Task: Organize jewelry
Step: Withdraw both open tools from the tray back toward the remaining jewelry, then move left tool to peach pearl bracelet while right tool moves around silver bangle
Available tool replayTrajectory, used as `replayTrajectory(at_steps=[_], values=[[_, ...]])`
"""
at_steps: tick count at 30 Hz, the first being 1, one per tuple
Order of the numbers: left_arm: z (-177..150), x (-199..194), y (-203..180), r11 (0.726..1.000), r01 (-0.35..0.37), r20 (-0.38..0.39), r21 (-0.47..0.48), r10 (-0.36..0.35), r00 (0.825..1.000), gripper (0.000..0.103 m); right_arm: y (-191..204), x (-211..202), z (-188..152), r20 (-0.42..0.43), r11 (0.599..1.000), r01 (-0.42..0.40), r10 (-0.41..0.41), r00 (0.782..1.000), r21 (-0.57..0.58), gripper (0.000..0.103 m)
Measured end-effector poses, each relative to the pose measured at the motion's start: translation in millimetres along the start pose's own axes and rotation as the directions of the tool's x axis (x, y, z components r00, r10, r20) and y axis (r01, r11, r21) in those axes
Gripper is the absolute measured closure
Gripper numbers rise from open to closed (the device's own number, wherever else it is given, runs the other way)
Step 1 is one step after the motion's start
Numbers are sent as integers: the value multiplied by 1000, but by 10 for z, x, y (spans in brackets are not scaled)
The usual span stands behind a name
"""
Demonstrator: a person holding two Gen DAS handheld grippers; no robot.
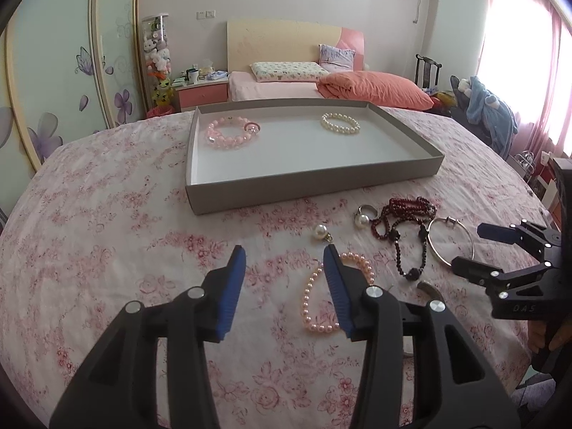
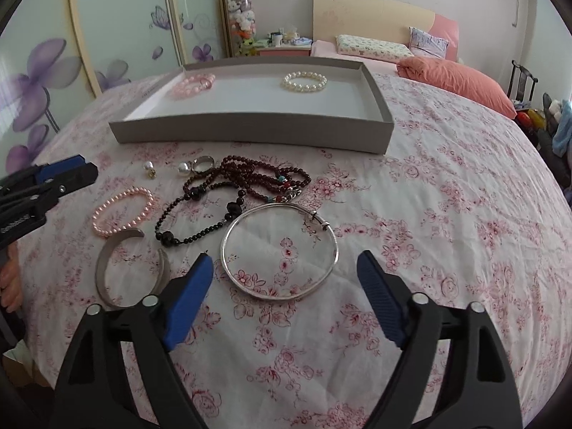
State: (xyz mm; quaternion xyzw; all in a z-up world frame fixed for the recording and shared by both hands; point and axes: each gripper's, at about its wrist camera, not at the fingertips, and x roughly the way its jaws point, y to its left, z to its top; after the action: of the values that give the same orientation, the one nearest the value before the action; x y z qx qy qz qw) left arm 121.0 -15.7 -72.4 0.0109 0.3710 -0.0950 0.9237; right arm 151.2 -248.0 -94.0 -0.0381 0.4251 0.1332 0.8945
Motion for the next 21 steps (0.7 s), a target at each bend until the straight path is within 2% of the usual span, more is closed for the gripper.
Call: replayTrajectory(at_steps=[3,8,10,17,21], values=[[-4,14,-7,1000,2,-6,6,-2,1000,57,32,82,38,-30,1000,19,-19,999,-1,18],[-12,53,-43,1000,5,-20,18,-4,1000,56,19,135,112,-31,999,30,-30,999,16,18],[-13,77,-52,1000,6,-29,23,-6,1000,56,13,121,112,-19,999,33,-33,999,21,29],[-36,128,-95,999,15,-56,47,-12,998,56,-241,113,108,-23,988,106,-104,994,114,29],[-54,167,-143,997,24,-74,70,-19,997,56,-312,122,117,-24,984,118,-116,993,130,29]])
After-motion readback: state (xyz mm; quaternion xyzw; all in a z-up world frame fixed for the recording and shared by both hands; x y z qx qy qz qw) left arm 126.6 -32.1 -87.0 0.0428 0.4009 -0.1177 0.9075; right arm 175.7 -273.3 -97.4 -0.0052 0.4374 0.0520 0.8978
